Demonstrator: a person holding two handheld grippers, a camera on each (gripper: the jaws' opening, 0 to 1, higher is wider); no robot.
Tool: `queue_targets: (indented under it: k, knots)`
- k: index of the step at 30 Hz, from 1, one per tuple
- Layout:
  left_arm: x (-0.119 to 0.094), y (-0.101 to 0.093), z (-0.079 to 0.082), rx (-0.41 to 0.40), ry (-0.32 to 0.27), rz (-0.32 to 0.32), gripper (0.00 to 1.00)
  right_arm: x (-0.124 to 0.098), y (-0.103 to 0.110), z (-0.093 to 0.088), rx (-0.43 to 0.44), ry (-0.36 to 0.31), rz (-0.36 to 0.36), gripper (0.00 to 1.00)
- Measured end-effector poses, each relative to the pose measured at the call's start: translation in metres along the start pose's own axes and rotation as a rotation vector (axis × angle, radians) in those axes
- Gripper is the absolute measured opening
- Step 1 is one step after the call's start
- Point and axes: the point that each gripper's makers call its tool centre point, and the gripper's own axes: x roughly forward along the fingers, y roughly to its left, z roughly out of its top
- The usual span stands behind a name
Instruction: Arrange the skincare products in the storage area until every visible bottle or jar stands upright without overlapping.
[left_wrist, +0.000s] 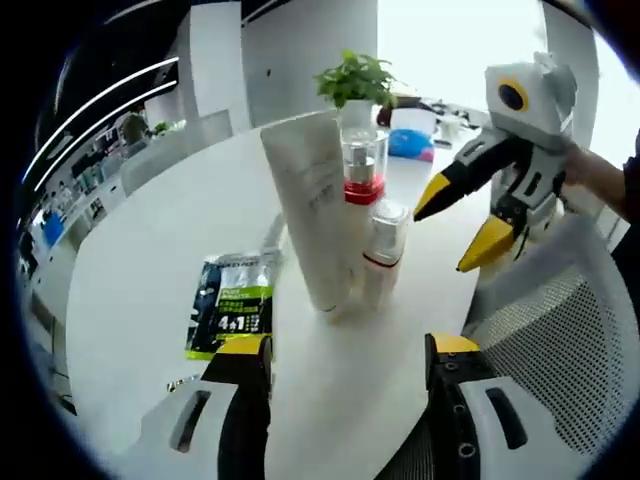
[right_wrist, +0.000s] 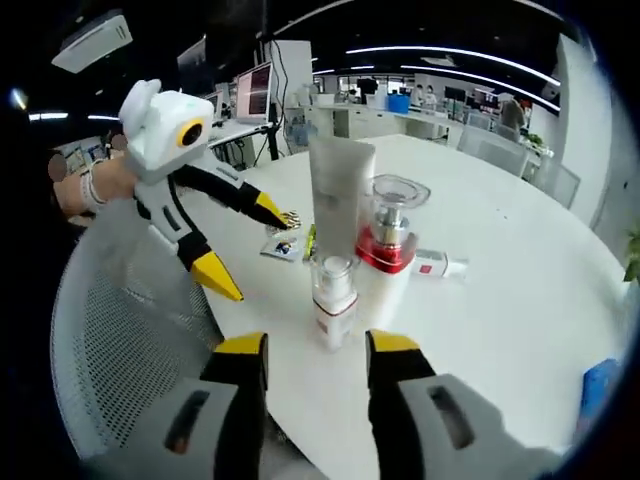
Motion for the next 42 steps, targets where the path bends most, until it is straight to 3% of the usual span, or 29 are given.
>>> queue_targets:
  k: [6, 13, 26, 42]
  knots:
    - [-0.019, 0.014, -0.009, 0.037, 0.051, 0.075, 0.85, -0.008, 0.004, 0.008, -0.007, -0.009, -0.014, 0.55]
    - [-0.035, 0.016, -0.014, 0.011, 0.054, 0.085, 0.94, -0.015, 0.002, 0.015, -0.026, -0.009, -0.045, 0.68]
    - [-0.062, 0.031, -0.023, -0.011, 0.045, 0.147, 0.97, -0.029, -0.004, 0.024, -0.085, 0.003, -0.083, 0.87]
    - [-0.081, 0.046, -0.023, -0.058, 0.013, 0.204, 0.97, -0.033, -0.03, 0.038, -0.196, 0.048, -0.091, 1.0]
